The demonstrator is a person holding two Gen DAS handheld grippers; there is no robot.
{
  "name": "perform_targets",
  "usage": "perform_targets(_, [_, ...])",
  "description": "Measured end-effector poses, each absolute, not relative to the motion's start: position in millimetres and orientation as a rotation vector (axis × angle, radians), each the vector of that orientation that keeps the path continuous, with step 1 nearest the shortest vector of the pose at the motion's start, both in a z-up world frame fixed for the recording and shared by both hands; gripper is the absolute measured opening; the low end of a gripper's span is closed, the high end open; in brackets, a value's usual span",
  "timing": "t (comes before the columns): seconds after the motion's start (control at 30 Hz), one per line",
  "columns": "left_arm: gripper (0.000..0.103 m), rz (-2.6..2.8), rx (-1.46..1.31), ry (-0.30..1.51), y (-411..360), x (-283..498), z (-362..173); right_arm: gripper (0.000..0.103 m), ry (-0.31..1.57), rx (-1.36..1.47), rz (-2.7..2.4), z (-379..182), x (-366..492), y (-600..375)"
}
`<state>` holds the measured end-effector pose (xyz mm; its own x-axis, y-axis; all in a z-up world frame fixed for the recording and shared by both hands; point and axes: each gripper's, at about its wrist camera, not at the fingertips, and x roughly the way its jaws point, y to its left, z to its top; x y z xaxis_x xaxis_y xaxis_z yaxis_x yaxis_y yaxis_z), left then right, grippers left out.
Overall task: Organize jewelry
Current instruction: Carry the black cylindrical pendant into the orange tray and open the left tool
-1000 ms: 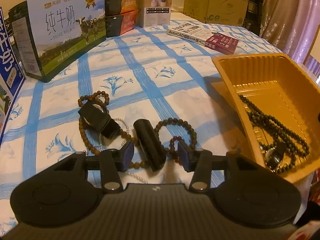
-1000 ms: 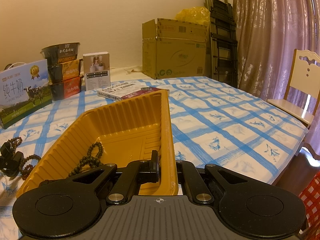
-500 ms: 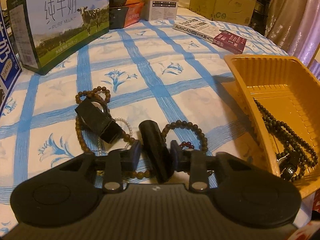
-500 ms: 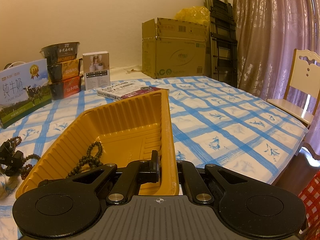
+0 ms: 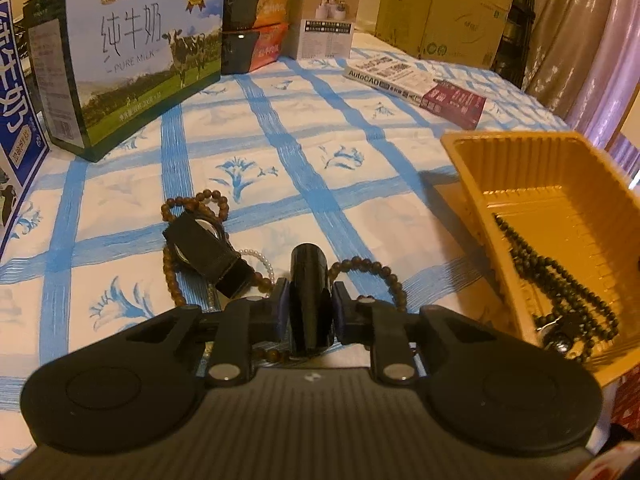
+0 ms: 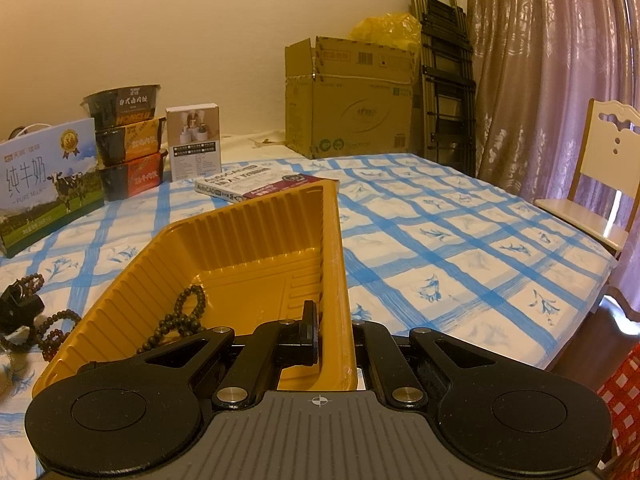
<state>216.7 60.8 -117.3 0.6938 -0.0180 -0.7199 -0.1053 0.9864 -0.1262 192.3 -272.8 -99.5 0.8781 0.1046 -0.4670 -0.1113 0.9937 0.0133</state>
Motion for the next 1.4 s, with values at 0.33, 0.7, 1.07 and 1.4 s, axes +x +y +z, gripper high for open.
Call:
perform_targets(0.33, [0.019, 0.0, -0.206, 0.738, 53.0, 204.5, -86.4, 0.004, 0.486, -0.014, 0.113, -99.1, 191.8, -272.4])
perform_targets(0.7, [0.019, -0.209, -0.223, 0.702, -19.7, 206.4, -66.5, 0.004, 0.485, -0.022, 0.114, -98.8, 191.8, -271.8])
perform_targets(1.07, [0.019, -0.378, -0.26, 0.757, -88.8, 224.4, -83.5, 0.004, 0.473, -0.021, 0.123, -94.2, 195.8, -272.3])
perform_targets(1.4, [0.016, -0.429, -0.342, 0.832, -97.1, 234.0, -106.4, 0.004, 0.471, -0.02, 0.124, -93.6, 195.2, -271.6])
